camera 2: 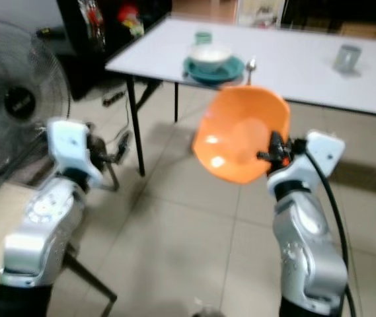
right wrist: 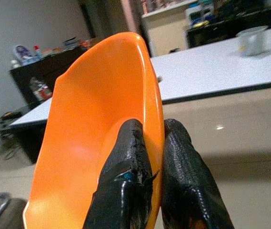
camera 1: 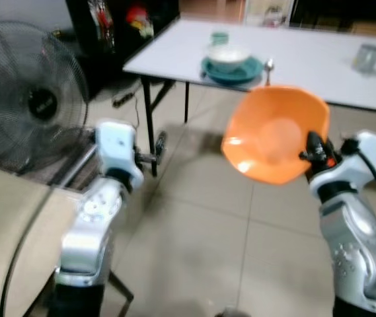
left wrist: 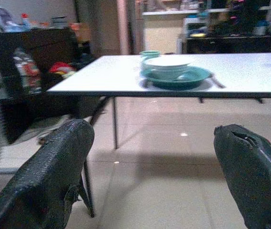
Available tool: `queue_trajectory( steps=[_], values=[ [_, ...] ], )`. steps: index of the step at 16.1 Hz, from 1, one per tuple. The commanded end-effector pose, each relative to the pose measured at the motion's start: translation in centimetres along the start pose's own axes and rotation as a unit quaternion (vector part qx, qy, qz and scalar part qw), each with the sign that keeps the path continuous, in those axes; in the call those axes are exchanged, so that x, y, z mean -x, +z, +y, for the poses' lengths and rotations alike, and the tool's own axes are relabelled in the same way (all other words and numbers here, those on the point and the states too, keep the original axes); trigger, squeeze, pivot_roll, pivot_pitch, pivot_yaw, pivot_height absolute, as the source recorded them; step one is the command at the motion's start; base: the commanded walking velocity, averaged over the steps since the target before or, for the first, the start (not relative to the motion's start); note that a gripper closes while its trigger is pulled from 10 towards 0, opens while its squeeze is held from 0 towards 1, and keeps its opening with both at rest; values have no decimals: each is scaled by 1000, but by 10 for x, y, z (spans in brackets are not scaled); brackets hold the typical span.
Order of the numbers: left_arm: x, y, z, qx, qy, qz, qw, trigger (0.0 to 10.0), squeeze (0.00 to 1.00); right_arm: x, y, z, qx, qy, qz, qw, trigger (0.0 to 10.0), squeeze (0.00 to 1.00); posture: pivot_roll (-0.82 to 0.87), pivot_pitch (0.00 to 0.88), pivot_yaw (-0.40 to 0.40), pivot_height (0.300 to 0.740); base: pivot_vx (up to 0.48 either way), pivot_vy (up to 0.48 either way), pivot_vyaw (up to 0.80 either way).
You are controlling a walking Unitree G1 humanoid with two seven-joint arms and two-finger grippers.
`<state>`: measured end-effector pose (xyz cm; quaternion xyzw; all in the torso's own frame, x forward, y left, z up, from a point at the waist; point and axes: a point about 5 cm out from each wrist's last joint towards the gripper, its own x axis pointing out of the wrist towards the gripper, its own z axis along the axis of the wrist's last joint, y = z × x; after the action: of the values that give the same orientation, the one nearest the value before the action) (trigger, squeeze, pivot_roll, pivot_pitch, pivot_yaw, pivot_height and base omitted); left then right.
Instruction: Setting the table
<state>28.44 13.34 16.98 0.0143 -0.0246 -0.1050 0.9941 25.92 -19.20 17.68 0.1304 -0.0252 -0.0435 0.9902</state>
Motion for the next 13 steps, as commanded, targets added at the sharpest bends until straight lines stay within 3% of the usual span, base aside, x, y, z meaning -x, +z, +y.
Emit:
queue_trajectory(
  steps=[1, 3, 8, 13],
  values=[
    [1, 1, 5, -2, 1, -4, 1000, 10000, 0, 2, 11, 11, 3, 31, -24, 999, 10000, 0, 1, 0, 21, 740, 0, 0, -800],
    [1, 1, 3, 4, -11, -8, 1000, 10000, 0, 5, 6, 16, 31, 47, -10, 998, 10000, 0, 4, 0, 17, 740, 122, 0, -259],
    [1, 2, 2, 3, -24, -11, 1000, 10000, 0, 8, 0, 27, 33, 74, 3, 997, 10000, 0, 4, 0, 27, 740, 300, 0, 0],
    [-2, 3, -1, 3, -38, -13, 999, 10000, 0, 14, 2, 20, 25, 59, -2, 998, 10000, 0, -5, 0, 41, 740, 334, 0, -643]
  ],
)
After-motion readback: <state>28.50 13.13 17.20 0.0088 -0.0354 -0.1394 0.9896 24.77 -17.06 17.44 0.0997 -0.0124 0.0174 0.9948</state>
